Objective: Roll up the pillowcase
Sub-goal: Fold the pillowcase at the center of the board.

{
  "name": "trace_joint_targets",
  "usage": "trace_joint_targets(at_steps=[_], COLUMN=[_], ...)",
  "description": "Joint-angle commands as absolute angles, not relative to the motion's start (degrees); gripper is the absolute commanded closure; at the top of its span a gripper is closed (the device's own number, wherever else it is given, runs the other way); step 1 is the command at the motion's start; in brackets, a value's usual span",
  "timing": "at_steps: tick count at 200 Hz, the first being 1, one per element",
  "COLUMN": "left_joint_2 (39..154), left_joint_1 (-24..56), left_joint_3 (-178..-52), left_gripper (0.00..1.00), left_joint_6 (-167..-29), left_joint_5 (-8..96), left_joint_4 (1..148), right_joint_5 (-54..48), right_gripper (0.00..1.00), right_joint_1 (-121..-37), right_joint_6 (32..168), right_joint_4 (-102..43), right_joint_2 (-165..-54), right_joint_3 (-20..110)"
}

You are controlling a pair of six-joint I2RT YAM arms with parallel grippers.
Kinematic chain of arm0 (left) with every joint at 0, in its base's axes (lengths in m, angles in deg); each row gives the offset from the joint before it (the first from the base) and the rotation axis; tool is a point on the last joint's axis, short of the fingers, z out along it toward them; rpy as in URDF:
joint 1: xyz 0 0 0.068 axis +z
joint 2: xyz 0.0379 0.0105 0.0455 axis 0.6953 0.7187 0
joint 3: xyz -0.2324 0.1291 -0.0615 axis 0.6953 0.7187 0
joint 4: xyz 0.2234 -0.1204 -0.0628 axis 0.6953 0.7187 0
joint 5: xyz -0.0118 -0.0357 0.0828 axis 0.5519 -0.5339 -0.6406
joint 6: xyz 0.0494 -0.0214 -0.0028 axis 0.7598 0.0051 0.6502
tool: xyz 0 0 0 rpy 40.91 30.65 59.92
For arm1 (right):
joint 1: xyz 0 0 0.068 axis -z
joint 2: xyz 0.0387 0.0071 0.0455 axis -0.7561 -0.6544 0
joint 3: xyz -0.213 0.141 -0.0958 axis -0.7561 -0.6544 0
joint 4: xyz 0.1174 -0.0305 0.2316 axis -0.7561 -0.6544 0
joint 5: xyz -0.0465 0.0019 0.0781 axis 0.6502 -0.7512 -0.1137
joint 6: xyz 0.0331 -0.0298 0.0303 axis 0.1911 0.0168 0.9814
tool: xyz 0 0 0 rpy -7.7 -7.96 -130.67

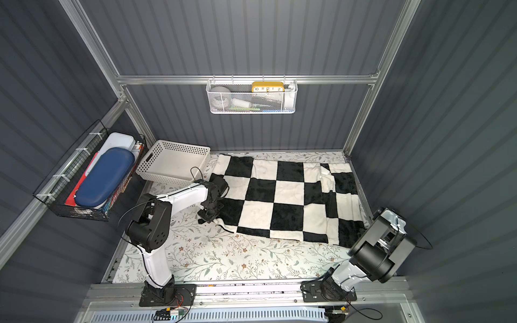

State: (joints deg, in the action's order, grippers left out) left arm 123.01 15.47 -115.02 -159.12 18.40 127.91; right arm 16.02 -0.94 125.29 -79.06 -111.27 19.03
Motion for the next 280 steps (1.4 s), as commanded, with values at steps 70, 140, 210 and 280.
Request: trace_joint_targets(at_steps=[70, 140, 210, 280], left_joint_2=[120.44, 120.22, 119.05, 114.32], left_joint_1=[15.05, 15.05, 15.05, 15.05], left_joint_3=[-115.04, -114.08, -115.98, -123.04], left_gripper=[0.98, 0.98, 0.98, 1.00], left_joint_6=[-158.98, -159.48, -159.64, -158.06], left_joint_5=[17.99, 18.78, 17.21, 10.79], left_joint_4=[130.85, 129.94, 131.32, 137.44], right_joint_5=[15.86, 20.31, 19.23, 12.26], right_gripper=[0.51, 0.77, 1.00, 1.00], right_joint_1=[-2.62, -3.10, -5.85, -10.95], right_joint_6=[125.38, 124.14, 123.49, 123.77], right_joint_4=[-77.54, -77.68, -79.21, -85.30], right_joint_2=[-114.18, -118.94, -114.63, -100.81], right_joint_3=[19.63, 21.18, 22.38, 25.44])
